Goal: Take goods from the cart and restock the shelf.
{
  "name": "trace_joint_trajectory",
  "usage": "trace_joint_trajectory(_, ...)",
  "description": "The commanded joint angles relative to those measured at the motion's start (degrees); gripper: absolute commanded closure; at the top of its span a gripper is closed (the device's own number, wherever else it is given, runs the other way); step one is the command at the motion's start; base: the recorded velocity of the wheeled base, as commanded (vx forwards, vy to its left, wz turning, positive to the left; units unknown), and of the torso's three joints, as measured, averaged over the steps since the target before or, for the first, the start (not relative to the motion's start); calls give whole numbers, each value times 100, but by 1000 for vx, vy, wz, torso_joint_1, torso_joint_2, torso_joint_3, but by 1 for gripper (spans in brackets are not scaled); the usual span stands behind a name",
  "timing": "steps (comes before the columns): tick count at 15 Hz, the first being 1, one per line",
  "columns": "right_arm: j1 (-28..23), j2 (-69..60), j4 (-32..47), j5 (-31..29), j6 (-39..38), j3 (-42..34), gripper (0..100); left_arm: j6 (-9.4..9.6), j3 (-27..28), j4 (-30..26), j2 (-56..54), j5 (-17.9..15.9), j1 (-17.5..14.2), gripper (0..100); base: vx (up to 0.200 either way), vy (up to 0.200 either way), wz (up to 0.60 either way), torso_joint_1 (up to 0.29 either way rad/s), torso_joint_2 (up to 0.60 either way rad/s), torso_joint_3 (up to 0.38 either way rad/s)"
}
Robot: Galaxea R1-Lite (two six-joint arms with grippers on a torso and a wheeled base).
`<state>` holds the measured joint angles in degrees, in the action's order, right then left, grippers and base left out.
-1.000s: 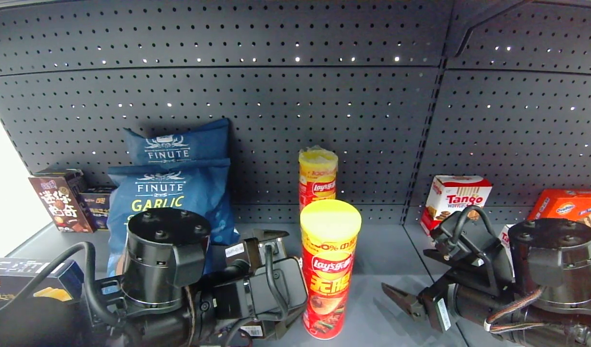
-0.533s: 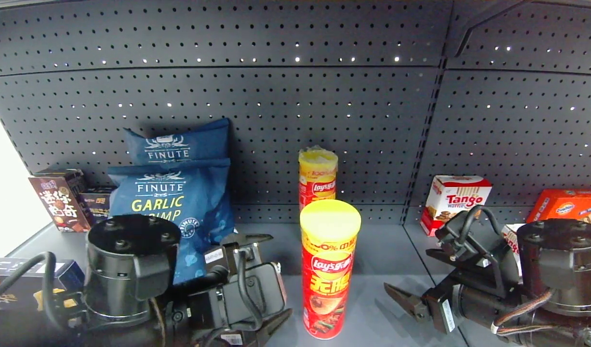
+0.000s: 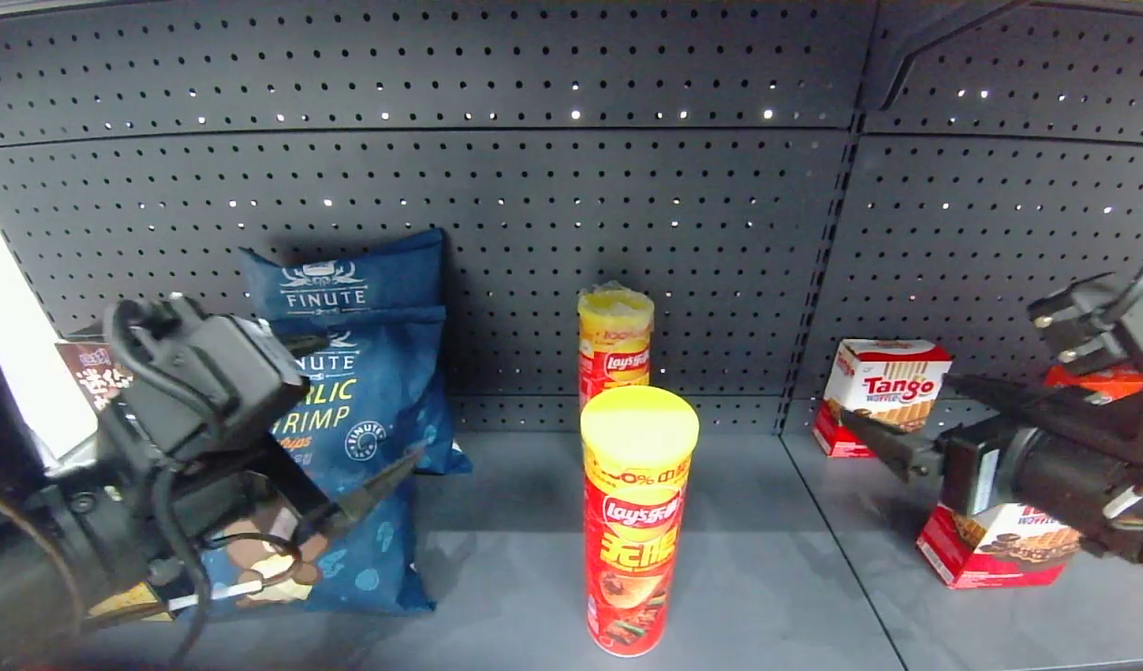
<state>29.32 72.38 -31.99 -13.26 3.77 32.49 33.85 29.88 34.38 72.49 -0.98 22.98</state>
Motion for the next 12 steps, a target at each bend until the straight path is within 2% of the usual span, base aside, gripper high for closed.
trace_joint_trajectory(1, -1297, -1235, 52, 26, 1, -137, 0, -494, -606, -203, -1360, 1, -1085, 0, 0, 0, 0, 0, 0, 0)
trace_joint_trajectory(2, -1701, -1533, 61, 34, 1, -278, 0, -670, -879, -318, -1729, 10, -1296, 0, 0, 0, 0, 0, 0, 0)
trace_joint_trajectory(3, -2352, -1990, 70, 61, -16, -586, 0, -916, -1503, -362, -2362, 27, -1516, 0, 0, 0, 0, 0, 0, 0)
trace_joint_trajectory(4, -2519, -2140, 70, 61, -16, -735, 0, -960, -1740, -362, -2590, 45, -1568, 0, 0, 0, 0, 0, 0, 0)
trace_joint_trajectory(5, -2809, -2588, 114, 105, -16, -1289, 0, -1012, -2425, -379, -3258, 194, -1656, 0, 0, 0, 0, 0, 0, 0)
trace_joint_trajectory(6, -2835, -2843, 114, 105, -16, -1676, 0, -1039, -2803, -406, -3583, 273, -1665, 0, 0, 0, 0, 0, 0, 0)
trace_joint_trajectory(8, -2782, -3177, 123, 87, 1, -2106, 0, -1162, -2988, -766, -4093, 308, -1674, 0, 0, 0, 0, 0, 0, 0)
trace_joint_trajectory(9, -2791, -3458, 140, 70, 10, -2493, 0, -1276, -2962, -1583, -4700, 370, -1709, 0, 0, 0, 0, 0, 0, 0)
trace_joint_trajectory(11, -2835, -3827, 211, 43, 10, -2906, 0, -1452, -2988, -2322, -5561, 379, -1709, 0, 0, 0, 0, 0, 0, 0)
trace_joint_trajectory(12, -2853, -4056, 290, 8, 1, -3117, 0, -1628, -2979, -2902, -6132, 388, -1718, 0, 0, 0, 0, 0, 0, 0)
